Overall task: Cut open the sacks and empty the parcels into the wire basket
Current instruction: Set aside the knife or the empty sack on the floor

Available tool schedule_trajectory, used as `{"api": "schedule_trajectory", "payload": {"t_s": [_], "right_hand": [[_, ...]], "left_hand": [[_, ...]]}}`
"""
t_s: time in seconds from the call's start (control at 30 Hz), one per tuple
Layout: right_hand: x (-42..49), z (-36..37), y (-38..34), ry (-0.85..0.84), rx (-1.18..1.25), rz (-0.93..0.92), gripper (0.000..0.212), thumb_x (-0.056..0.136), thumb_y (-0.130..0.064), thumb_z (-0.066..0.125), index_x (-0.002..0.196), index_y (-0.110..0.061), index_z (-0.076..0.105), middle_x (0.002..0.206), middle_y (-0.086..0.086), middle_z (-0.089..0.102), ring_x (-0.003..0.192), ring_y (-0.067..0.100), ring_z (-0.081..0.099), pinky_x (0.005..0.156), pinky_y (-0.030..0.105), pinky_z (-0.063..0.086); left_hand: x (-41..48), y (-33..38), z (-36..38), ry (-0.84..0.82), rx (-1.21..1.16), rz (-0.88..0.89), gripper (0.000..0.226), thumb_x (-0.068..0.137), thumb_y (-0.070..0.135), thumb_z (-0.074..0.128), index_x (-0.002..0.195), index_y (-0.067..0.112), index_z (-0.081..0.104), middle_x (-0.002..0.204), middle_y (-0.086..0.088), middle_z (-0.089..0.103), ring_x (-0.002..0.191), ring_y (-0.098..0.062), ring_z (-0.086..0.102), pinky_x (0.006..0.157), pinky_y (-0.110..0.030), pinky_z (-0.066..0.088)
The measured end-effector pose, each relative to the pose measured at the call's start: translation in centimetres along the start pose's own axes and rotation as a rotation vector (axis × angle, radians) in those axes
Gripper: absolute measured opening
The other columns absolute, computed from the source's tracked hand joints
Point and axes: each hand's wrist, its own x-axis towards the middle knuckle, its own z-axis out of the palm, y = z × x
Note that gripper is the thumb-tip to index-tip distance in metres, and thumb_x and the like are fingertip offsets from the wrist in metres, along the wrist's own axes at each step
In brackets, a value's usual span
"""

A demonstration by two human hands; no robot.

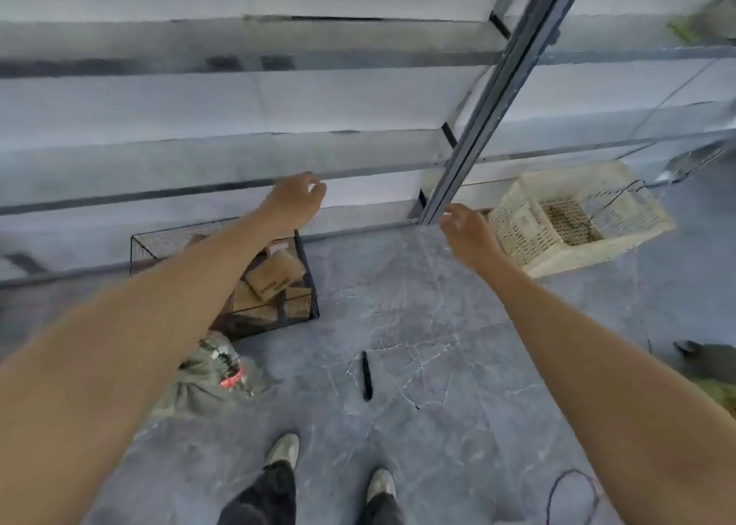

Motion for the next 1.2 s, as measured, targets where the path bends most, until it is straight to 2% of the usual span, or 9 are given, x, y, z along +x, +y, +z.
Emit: {"api": "schedule_trajectory", "payload": {"t_s": [0.1,0.2,0.37,0.53,0.67,0.8,0.93,1.1,1.2], "right_hand": [[1.5,3.3,2.9,-0.103,-0.024,-0.02,0.038,0.097,-0.027,0.045,0.13,-0.012,0.054,0.111,0.004,0.056,0.091,0.02,0.058,0.07,0.027,0.039],[1.9,7.1,6.1,-0.195,0.012,-0.001,0.038,0.096,-0.028,0.045,0.131,-0.014,0.053,0.12,0.007,0.058,0.102,0.028,0.06,0.076,0.038,0.049],[1.5,15.0,12.0,-0.259,-0.013,0.051,0.044,0.089,-0.035,0.047,0.127,-0.015,0.056,0.126,0.012,0.061,0.1,0.024,0.058,0.093,0.04,0.046],[0.8,24.0,19.4,-0.272,-0.051,0.121,0.04,0.094,-0.028,0.05,0.129,-0.01,0.055,0.13,0.012,0.059,0.12,0.029,0.054,0.101,0.036,0.038],[0.6,32.3,26.0,-0.319,-0.095,0.173,0.042,0.095,-0.029,0.05,0.132,-0.01,0.051,0.134,0.014,0.055,0.122,0.031,0.051,0.101,0.036,0.037],[1.4,41.0,33.7,-0.319,-0.14,0.231,0.043,0.094,-0.028,0.05,0.134,-0.011,0.049,0.135,0.015,0.052,0.123,0.033,0.048,0.102,0.039,0.036],[3.0,48.9,40.7,-0.334,-0.18,0.278,0.042,0.096,-0.027,0.047,0.135,-0.01,0.047,0.133,0.017,0.053,0.123,0.035,0.047,0.098,0.036,0.035],[4.7,56.3,47.7,-0.344,-0.212,0.284,0.049,0.096,-0.028,0.05,0.139,-0.006,0.041,0.138,0.019,0.049,0.128,0.034,0.044,0.104,0.037,0.033],[5.3,59.4,50.4,-0.328,-0.226,0.27,0.047,0.094,-0.025,0.053,0.133,-0.001,0.044,0.13,0.022,0.053,0.12,0.036,0.049,0.096,0.038,0.039]], "left_hand": [[-1.1,-3.0,3.4,0.019,0.017,-0.117,0.038,0.099,0.028,0.032,0.121,0.007,0.055,0.125,-0.014,0.057,0.109,-0.029,0.053,0.087,-0.034,0.039],[-2.8,-5.7,7.1,-0.014,0.07,-0.176,0.03,0.1,0.026,0.029,0.098,0.011,0.055,0.089,-0.005,0.056,0.095,-0.031,0.054,0.074,-0.031,0.036],[-5.2,-10.8,13.8,-0.091,0.071,-0.242,0.033,0.1,0.024,0.031,0.113,0.008,0.057,0.11,-0.013,0.057,0.104,-0.029,0.054,0.078,-0.031,0.037],[-5.6,-18.8,21.9,-0.15,0.024,-0.293,0.034,0.1,0.025,0.032,0.101,0.0,0.056,0.104,-0.02,0.059,0.099,-0.032,0.053,0.081,-0.036,0.04],[-5.1,-25.5,29.2,-0.192,-0.027,-0.33,0.031,0.1,0.028,0.032,0.099,0.005,0.053,0.093,-0.018,0.056,0.078,-0.025,0.051,0.063,-0.032,0.038],[-4.2,-33.2,37.4,-0.242,0.039,-0.348,0.045,0.102,0.033,0.031,0.14,0.011,0.042,0.119,-0.008,0.054,0.096,-0.02,0.052,0.081,-0.032,0.039],[-2.1,-40.6,45.0,-0.238,0.117,-0.332,0.049,0.102,0.036,0.031,0.146,0.014,0.034,0.15,-0.005,0.038,0.132,-0.026,0.041,0.107,-0.037,0.033],[0.7,-46.8,51.6,-0.227,0.124,-0.353,0.051,0.102,0.039,0.031,0.147,0.017,0.031,0.153,-0.002,0.032,0.138,-0.024,0.033,0.112,-0.039,0.03],[1.7,-48.8,54.3,-0.205,0.137,-0.349,0.05,0.102,0.037,0.031,0.147,0.015,0.031,0.153,-0.005,0.032,0.138,-0.026,0.033,0.112,-0.038,0.028]]}}
